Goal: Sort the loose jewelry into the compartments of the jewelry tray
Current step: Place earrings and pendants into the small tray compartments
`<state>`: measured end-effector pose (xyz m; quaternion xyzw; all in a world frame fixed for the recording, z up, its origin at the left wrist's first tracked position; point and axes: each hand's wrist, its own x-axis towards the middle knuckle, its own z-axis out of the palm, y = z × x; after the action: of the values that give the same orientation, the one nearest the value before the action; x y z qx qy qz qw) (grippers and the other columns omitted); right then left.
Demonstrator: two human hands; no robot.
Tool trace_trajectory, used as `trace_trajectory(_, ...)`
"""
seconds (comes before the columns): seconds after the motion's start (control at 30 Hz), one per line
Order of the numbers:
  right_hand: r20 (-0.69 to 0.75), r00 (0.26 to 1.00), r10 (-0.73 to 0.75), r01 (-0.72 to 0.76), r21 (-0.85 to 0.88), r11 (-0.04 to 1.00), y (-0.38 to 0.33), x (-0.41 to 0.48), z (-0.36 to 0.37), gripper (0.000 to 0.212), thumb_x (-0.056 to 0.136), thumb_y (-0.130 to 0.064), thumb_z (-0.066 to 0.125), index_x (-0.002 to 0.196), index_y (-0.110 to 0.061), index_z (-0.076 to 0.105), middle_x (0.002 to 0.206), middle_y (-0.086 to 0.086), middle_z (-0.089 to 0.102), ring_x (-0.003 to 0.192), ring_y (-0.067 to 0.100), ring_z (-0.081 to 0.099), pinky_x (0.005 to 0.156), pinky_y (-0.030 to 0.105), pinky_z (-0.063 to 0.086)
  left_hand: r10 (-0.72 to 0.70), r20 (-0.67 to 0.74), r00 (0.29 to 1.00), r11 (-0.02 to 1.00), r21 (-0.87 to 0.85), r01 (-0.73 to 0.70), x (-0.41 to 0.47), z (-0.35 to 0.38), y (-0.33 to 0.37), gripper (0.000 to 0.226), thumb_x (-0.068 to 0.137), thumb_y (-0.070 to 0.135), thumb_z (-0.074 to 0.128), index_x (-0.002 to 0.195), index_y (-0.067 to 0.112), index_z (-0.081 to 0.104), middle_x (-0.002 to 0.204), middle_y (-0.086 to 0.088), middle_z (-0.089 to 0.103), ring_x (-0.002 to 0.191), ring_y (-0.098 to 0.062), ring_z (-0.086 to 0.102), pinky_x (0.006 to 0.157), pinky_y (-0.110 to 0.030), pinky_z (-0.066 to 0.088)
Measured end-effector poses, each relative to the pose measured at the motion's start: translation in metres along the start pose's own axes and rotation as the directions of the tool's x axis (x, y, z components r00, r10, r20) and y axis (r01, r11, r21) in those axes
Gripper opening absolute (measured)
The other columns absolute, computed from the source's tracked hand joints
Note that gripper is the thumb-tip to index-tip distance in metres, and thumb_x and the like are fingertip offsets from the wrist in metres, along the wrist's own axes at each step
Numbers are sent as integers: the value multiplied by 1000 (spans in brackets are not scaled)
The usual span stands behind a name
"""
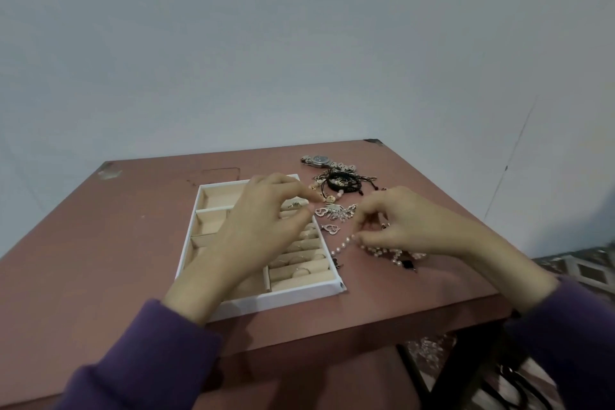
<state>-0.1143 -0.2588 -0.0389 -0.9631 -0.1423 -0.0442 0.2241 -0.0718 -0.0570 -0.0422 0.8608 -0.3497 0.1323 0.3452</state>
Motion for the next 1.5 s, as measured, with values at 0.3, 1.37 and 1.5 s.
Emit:
trace_trajectory(0.3,-272,940,206,11,629,777,2,-10,-46,7,85,-3,60,79,-7,62,69,12,67,63,20,57,53,23,40,-23,45,999,1000,-3,23,9,19,10,20,85,24,58,101,29,69,102,11,61,108,-13,50,91,-24,37)
trace_trajectory(1.37,-431,825,366,103,752,651,10,-5,-53,12,85,-2,56,78,-10,60,70,14,67,65,24,58,59,27,49,38,355,934,968,220,-123,35,57,24,17,88,18,56,105,14,61,101,-2,65,99,-13,53,71,-12,30)
trace_trajectory(1.5,-426,826,369,106,760,641,8,-3,-51,11,86,-1,55,78,-9,59,69,13,68,67,25,58,58,26,49,47,275,960,985,149,-91,36,52,23,6,87,19,57,89,17,62,80,6,59,77,-8,51,67,-15,36)
